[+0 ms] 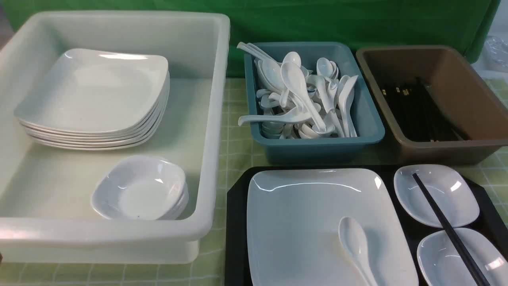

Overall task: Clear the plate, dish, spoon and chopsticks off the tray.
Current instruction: Use the right arm to grab a pair of chopsticks from the plate

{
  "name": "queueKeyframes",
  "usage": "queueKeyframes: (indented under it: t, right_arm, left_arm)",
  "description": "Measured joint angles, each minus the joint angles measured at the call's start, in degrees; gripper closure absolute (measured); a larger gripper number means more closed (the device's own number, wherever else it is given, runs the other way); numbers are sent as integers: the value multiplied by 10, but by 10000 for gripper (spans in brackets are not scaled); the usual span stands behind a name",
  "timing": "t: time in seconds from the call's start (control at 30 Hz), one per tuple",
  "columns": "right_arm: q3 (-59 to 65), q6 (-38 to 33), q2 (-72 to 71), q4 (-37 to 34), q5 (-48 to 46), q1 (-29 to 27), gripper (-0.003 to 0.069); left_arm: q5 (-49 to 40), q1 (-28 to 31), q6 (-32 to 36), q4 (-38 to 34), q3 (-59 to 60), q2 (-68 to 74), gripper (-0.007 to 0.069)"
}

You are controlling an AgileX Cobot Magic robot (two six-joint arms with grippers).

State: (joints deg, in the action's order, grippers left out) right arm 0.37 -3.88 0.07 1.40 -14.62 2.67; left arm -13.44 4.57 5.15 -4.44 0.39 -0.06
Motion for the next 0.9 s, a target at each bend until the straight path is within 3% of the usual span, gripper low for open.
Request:
queueKeyframes:
  t: [0.9]
  right_arm:
    - [0,0,0,0,0,0,422]
  left_arm:
    - [13,0,-8,-12,0,0,614]
